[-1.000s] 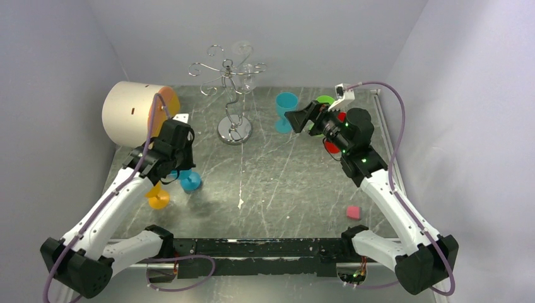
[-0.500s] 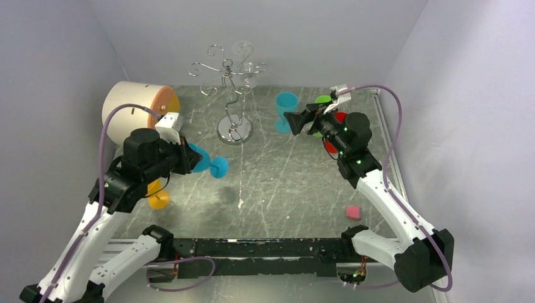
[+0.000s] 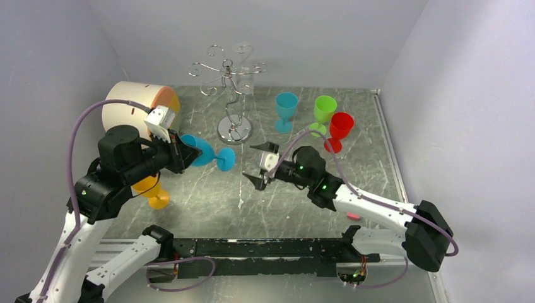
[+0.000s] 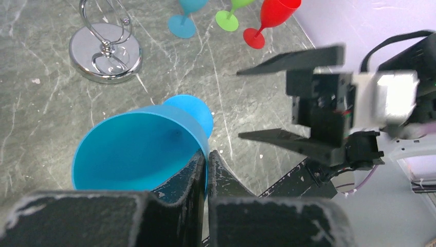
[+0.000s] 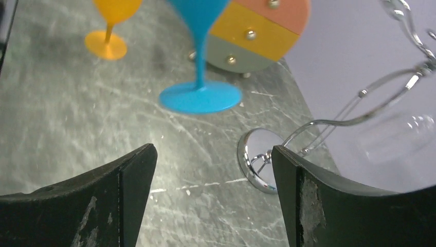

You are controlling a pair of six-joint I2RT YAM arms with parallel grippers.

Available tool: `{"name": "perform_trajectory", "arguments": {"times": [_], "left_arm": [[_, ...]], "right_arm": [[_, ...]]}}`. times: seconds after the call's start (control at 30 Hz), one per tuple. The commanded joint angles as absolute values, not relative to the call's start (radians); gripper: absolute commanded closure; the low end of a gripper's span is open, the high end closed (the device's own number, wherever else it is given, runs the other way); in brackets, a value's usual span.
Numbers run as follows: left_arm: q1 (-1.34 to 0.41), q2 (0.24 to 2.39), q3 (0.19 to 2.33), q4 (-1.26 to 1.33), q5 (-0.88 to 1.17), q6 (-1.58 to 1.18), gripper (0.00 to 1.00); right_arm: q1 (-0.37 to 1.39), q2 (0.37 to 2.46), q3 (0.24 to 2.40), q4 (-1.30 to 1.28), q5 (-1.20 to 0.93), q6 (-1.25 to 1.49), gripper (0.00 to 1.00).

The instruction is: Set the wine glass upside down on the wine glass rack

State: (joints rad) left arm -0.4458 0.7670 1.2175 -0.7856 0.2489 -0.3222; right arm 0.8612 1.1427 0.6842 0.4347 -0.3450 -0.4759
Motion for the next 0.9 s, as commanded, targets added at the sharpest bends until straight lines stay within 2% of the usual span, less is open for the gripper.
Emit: {"name": "perform_trajectory", "arguments": {"times": [0.0, 0.13, 0.2, 0.33, 0.47, 0.87], "left_arm": [[-0.440, 0.767, 1.278, -0.860, 0.301, -0.284, 0.93], [-0.440, 0.754, 1.282, -0.869, 0.357, -0.272, 0.93], [-0.440, 0.747, 1.282, -0.870, 0.384, -0.272, 0.93], [-0.440, 0.728, 1.273, -0.859, 0.412, -0.281, 0.93], [-0.440, 0.728, 1.261, -0.868, 0.429, -0.283, 0.93], [-0.440, 0.729, 1.247, -0.858, 0.479, -0.293, 0.93]], "right_arm": [[0.931, 1.145, 0.607, 0.499, -0.364, -0.855, 0.17], [0.976, 1.133, 0.515, 0.602, -0.374, -1.012, 0.22], [0.996, 1.137, 0.508, 0.608, -0.365, -1.051, 0.28], [1.029, 1.137, 0.520, 0.603, -0.348, -1.120, 0.54], [1.046, 1.128, 0.551, 0.556, -0.352, -1.175, 0.67], [1.082, 1.134, 0.571, 0.501, -0.322, -1.271, 0.64]]}}
